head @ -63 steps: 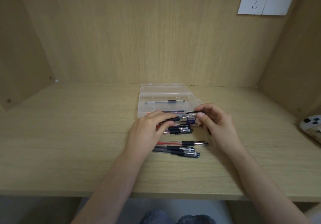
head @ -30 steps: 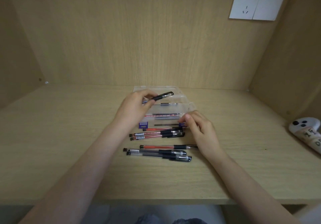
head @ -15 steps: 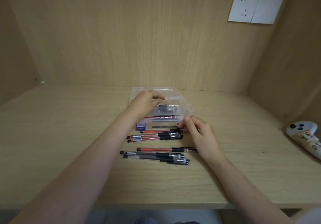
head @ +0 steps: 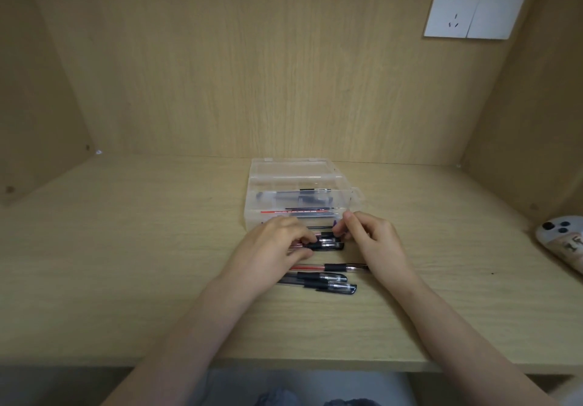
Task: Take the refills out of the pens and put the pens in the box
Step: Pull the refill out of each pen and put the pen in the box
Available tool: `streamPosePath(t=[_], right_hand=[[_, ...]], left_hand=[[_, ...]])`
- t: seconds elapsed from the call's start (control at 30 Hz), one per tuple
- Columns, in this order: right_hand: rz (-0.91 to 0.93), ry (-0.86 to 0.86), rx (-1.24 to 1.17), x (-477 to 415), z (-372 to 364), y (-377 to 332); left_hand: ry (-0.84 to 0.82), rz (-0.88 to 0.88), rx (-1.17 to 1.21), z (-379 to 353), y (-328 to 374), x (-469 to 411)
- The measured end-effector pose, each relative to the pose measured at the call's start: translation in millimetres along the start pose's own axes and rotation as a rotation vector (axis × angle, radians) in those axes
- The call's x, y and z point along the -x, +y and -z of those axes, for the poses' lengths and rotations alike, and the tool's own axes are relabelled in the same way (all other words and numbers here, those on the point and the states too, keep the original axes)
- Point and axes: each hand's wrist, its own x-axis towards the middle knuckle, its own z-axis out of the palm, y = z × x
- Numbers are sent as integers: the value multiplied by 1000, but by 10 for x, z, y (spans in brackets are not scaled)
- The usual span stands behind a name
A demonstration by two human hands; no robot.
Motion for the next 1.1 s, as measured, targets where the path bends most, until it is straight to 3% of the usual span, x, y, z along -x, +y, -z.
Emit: streamPosePath(t=[0.23,0.6,1.1], right_hand=[[29,-57,54,-8,-15,9],[149,-107,50,0,4,-2],[141,-159,-25,46,-8,-79]], left_hand=[[-10,-44,-72,-59,32,-106],[205,-114,-125,-62,79,-10],[148,-100,-144,-100,102,0]])
